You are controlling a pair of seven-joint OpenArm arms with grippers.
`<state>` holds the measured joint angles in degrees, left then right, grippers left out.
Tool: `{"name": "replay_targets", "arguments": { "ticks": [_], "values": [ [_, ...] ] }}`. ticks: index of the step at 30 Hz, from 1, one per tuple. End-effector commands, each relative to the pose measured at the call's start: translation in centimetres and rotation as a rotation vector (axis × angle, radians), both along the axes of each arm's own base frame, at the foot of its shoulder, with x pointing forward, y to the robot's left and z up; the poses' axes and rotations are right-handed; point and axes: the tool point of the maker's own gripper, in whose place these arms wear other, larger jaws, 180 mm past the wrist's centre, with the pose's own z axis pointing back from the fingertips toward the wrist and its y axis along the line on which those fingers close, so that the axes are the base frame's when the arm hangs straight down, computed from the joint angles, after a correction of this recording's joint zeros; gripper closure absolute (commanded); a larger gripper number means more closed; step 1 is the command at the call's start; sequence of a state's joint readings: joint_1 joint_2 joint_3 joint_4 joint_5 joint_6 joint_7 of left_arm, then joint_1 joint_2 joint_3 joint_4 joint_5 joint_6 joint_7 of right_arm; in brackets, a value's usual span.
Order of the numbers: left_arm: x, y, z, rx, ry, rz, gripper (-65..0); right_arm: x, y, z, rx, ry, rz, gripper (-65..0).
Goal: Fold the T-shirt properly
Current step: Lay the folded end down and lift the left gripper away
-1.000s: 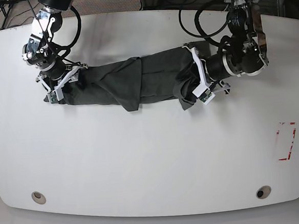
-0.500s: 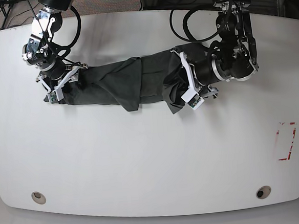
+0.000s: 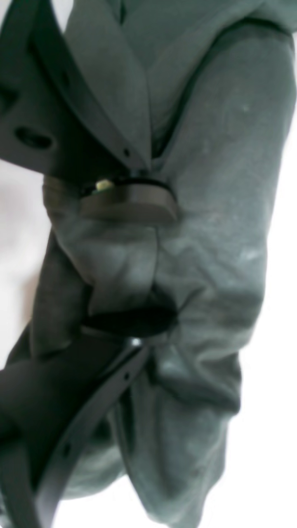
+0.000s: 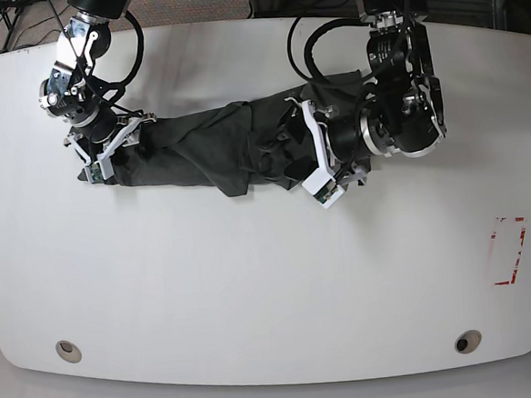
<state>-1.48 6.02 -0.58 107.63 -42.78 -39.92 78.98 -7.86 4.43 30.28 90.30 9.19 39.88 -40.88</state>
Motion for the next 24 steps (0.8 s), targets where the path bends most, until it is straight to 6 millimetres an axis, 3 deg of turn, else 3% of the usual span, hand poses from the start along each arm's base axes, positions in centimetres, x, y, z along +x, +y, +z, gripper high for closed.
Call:
{"name": "replay_targets", "arguments": {
  "ticks": [1, 5, 8, 13, 21, 24],
  "values": [
    [1.0, -0.8, 2.9, -0.067, -0.069, -0.026, -38.3, 0.1, -0.3, 0.6, -0.025, -0.003, 0.010, -31.2],
    [1.7, 0.7, 3.6, -0.095, -0.079, 0.015, -38.3, 0.1, -0.3, 0.7, -0.030, -0.001, 0.012, -31.2],
    [2.2, 3.5, 2.6, -0.037, -0.073, 0.060, -38.3, -0.2, -0.4, 0.5, -0.035, 0.016, 0.014, -31.2],
    [1.4, 6.7, 0.5, 0.065, -0.038, 0.067, -38.2, -0.2, -0.4, 0.5, -0.036, 0.020, 0.015, -31.2],
    [-0.6, 9.8, -2.0, 0.154, 0.016, 0.073, -26.8, 0.1, 0.6, 0.4, -0.012, 0.014, 0.012, -31.2],
    [-0.8, 10.5, -2.7, 0.165, 0.032, 0.078, -26.5, 0.3, 0.7, 0.9, -0.015, -0.001, 0.013, -31.2]
  ]
}}
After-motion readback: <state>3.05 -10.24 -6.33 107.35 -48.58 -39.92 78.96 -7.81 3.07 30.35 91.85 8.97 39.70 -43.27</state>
